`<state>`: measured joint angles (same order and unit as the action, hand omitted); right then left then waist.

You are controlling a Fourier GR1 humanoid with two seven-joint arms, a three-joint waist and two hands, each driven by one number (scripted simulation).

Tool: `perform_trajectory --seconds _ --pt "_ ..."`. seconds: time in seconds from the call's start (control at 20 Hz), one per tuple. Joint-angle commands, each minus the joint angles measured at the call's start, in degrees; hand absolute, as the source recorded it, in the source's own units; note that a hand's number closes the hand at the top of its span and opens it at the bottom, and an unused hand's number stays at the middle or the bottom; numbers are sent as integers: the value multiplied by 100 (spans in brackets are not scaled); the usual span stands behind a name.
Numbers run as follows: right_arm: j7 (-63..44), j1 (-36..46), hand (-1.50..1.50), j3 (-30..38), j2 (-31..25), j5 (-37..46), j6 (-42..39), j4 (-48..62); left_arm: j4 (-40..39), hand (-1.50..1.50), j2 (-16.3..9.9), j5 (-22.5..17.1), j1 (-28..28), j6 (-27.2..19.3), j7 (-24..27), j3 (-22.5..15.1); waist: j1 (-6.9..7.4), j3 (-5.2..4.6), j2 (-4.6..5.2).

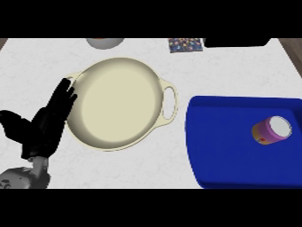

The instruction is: Pick the can from the tray and place it in the pot

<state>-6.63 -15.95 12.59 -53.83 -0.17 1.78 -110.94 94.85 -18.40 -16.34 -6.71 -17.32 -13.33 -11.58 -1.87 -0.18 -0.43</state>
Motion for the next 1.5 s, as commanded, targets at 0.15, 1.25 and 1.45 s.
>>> perform_trajectory --seconds 0.15,1.25,1.45 --pt "-2156 -56 -150 316 -764 -543 -1032 -913 12 0 151 260 -62 -70 -20 -137 125 6 32" --pt "-3961 1725 -150 -1201 789 948 -2053 190 -27 0 602 578 -312 365 -330 241 206 17 47" --pt "-4101 1512 -150 -966 1127 1186 -2195 -248 405 0 530 574 209 567 -387 354 198 17 38"
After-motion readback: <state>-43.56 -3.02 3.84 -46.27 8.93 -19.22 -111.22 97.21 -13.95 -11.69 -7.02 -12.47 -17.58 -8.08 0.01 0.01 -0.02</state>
